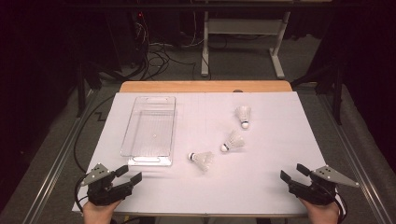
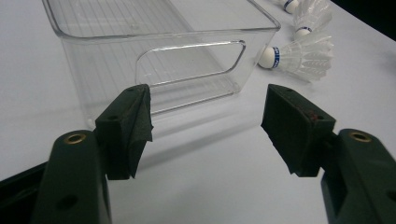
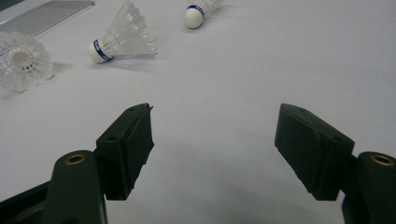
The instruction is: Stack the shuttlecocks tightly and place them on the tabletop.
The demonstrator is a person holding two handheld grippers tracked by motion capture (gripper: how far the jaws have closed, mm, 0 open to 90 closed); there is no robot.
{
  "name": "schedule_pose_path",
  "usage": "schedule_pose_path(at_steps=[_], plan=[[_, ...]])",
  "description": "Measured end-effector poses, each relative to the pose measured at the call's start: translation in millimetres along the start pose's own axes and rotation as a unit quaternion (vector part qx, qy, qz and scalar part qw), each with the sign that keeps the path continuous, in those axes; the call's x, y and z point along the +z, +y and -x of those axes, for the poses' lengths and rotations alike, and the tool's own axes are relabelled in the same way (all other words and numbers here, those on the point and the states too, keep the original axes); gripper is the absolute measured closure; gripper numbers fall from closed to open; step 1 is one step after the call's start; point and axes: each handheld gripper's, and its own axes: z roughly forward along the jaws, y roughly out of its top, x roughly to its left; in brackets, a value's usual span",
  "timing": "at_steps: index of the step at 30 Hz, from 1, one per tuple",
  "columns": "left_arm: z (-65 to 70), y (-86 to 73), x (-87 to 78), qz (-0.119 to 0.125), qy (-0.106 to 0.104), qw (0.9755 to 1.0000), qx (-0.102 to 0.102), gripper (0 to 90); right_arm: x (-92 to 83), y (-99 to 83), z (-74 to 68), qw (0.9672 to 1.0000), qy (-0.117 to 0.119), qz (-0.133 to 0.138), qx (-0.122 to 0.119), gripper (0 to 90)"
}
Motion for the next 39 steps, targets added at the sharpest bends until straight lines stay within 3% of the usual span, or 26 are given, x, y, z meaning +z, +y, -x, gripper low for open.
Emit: schedule_pose_path(at_steps=[15,39], plan=[[15.8,3.8,8.0,-0.010,-0.010,0.9994,0.031,34.3,0.2,0.0,0.2,1.0000,-0.001,0.000,0.000,28.2],[30.8,6.1,17.9,-0.019,-0.033,0.9984,0.041,35.2,0.4,-0.1,-0.3,1.0000,0.000,-0.001,-0.001,28.2]])
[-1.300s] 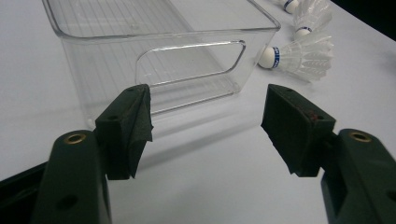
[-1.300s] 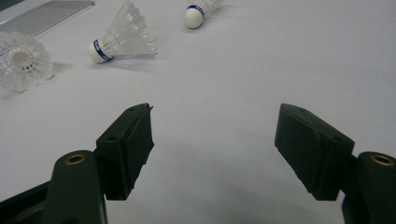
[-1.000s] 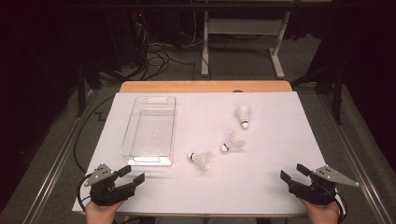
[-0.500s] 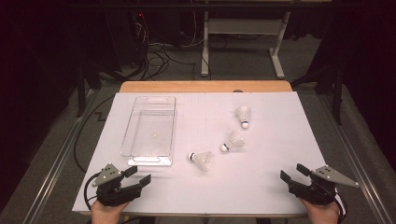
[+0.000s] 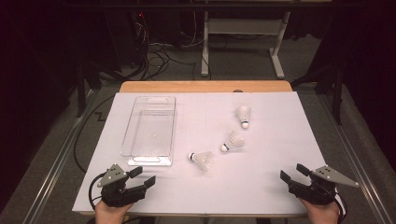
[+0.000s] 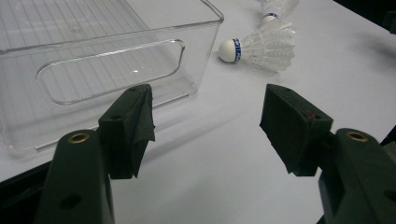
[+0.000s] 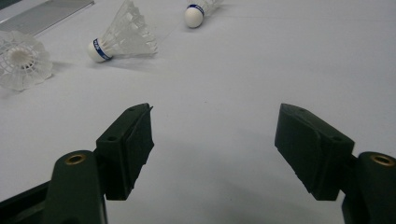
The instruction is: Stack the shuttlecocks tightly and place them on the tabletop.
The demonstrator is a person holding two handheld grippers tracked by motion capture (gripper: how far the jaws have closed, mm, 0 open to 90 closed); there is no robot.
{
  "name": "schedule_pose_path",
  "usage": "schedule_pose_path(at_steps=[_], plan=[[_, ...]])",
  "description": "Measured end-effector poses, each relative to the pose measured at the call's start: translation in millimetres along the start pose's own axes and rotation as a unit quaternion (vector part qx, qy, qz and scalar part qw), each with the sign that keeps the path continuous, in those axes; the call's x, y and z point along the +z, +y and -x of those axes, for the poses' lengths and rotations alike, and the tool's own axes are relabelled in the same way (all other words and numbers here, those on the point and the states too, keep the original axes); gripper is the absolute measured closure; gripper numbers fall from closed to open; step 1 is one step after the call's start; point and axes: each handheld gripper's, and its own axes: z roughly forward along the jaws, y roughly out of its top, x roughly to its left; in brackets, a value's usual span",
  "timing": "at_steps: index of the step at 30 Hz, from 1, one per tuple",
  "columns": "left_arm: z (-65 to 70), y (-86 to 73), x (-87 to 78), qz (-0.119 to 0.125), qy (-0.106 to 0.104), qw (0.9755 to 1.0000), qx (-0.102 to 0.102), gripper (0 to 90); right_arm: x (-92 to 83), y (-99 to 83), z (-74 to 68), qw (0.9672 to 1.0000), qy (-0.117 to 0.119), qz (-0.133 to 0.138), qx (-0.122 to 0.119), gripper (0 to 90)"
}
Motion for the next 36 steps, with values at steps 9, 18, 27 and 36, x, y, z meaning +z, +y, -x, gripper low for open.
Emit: schedule_pose_path(at_steps=[9,18,27,36], plan=[[6.6,1.6,3.9,-0.007,-0.006,0.9999,0.006,35.3,0.1,0.0,-0.2,1.0000,0.001,0.000,0.000,28.2],[15.1,3.8,8.5,-0.015,-0.012,0.9997,0.018,35.8,0.0,0.0,-0.7,1.0000,0.002,0.000,-0.001,28.8],[23.5,4.7,16.9,-0.021,-0.019,0.9993,0.026,36.3,0.8,0.0,-1.5,1.0000,0.008,-0.002,-0.005,29.5],[31.8,6.6,26.0,-0.026,-0.035,0.9986,0.031,36.3,0.9,-0.1,-1.4,0.9999,0.009,-0.003,-0.004,29.6]])
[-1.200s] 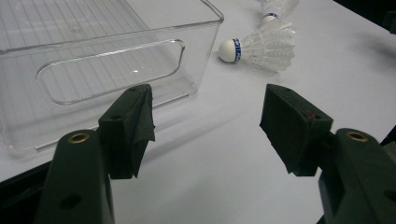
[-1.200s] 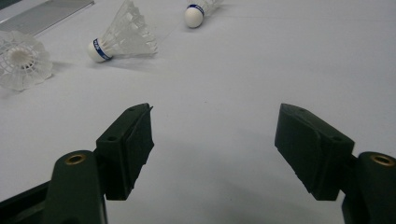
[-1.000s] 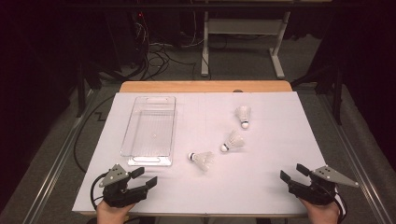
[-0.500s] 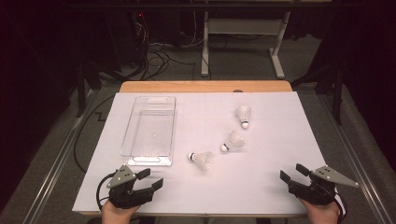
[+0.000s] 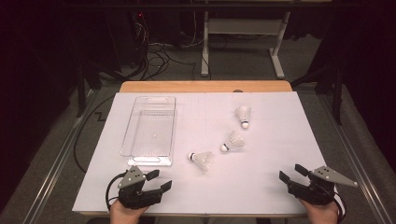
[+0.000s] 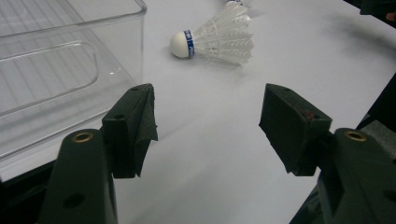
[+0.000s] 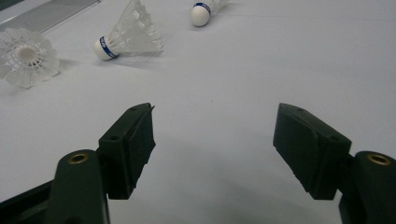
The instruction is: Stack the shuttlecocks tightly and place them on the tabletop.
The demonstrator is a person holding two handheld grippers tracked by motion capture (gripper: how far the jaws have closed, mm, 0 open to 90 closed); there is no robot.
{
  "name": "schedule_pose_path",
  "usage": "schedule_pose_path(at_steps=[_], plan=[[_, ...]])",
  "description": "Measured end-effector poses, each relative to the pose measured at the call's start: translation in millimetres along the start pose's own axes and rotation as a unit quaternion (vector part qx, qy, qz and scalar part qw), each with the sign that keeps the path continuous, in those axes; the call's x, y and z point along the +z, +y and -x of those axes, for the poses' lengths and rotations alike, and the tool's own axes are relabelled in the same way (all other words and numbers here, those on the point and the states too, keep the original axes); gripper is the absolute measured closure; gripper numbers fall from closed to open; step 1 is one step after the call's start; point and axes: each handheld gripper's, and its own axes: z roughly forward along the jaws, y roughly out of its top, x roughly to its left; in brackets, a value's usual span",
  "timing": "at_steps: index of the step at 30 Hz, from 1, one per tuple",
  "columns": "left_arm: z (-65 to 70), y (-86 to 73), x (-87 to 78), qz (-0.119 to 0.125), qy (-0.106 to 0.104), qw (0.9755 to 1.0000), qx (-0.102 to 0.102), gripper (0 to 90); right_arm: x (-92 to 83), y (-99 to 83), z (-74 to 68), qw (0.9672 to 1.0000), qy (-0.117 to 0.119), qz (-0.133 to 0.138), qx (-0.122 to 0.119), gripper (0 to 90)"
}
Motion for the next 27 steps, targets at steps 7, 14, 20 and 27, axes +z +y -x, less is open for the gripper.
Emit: schedule_pose_path(at_steps=[7,14,20,27], plan=[[10.1,7.4,12.5,-0.010,-0.012,0.9998,0.011,36.6,0.6,-0.1,-0.1,1.0000,0.001,-0.001,0.000,29.6],[16.1,12.1,23.1,-0.013,-0.020,0.9995,0.021,36.5,0.9,-0.2,0.0,1.0000,0.002,-0.003,0.003,29.6],[19.4,13.8,30.3,-0.018,-0.024,0.9993,0.020,36.6,1.2,-0.2,0.3,1.0000,0.003,-0.002,0.004,29.6],[23.3,18.0,36.3,-0.027,-0.029,0.9991,0.017,36.4,1.5,-0.2,-0.5,1.0000,0.005,-0.003,0.003,29.6]])
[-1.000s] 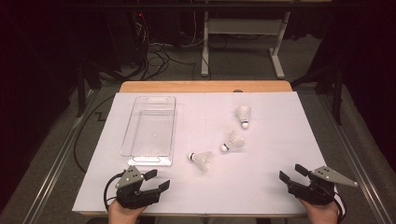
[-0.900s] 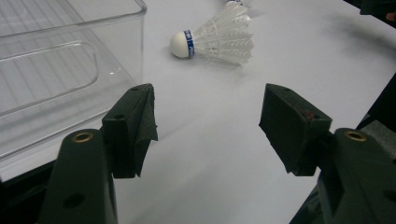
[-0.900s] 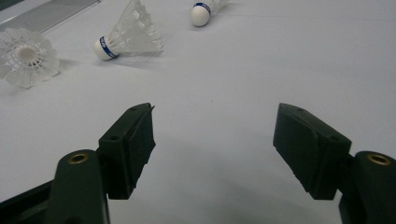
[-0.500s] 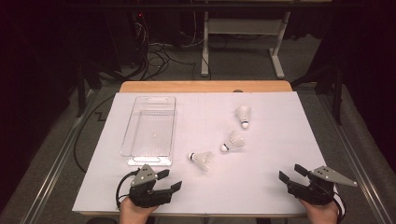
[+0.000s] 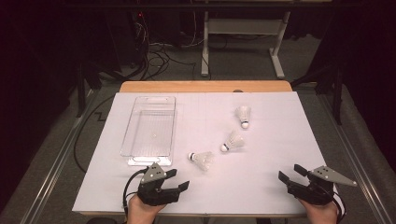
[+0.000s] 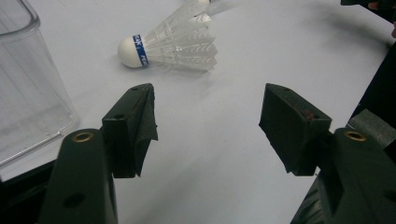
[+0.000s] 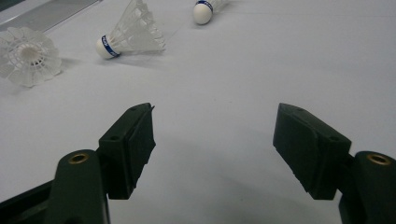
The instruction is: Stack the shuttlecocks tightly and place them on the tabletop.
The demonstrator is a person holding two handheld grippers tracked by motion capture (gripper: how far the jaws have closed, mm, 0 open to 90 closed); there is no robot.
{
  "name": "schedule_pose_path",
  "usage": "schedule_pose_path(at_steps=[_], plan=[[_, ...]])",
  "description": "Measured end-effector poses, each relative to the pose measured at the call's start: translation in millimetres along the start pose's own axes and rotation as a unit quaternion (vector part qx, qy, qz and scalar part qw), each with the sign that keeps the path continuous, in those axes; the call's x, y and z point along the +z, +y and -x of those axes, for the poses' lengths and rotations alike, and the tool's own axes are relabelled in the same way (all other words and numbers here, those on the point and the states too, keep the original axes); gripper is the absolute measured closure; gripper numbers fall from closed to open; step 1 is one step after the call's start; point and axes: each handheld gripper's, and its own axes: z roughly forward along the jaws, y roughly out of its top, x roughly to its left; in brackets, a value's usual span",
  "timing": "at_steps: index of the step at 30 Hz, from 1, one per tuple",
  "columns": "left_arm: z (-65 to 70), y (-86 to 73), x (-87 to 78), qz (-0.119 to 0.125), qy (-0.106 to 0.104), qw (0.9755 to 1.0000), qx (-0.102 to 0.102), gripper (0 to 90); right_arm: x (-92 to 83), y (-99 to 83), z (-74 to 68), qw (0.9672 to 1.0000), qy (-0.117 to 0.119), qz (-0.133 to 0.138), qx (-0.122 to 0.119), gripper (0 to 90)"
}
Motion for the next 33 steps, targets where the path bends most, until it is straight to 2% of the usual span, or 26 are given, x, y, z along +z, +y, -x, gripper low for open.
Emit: schedule_pose_path(at_steps=[9,20,24,33], plan=[[2.9,5.7,6.0,-0.007,-0.001,1.0000,0.003,36.6,0.7,0.0,-0.3,1.0000,0.002,-0.002,-0.003,29.6],[7.1,14.8,15.6,-0.027,0.009,0.9996,0.008,39.1,0.8,0.0,-0.2,1.0000,0.002,-0.002,-0.002,29.6],[8.5,18.3,20.1,-0.040,0.021,0.9988,0.018,38.0,0.9,0.0,-0.4,1.0000,0.003,-0.002,-0.002,29.6],[9.7,27.2,26.1,-0.051,0.023,0.9983,0.017,37.4,0.9,0.0,-0.5,1.0000,0.003,-0.002,-0.002,29.6]])
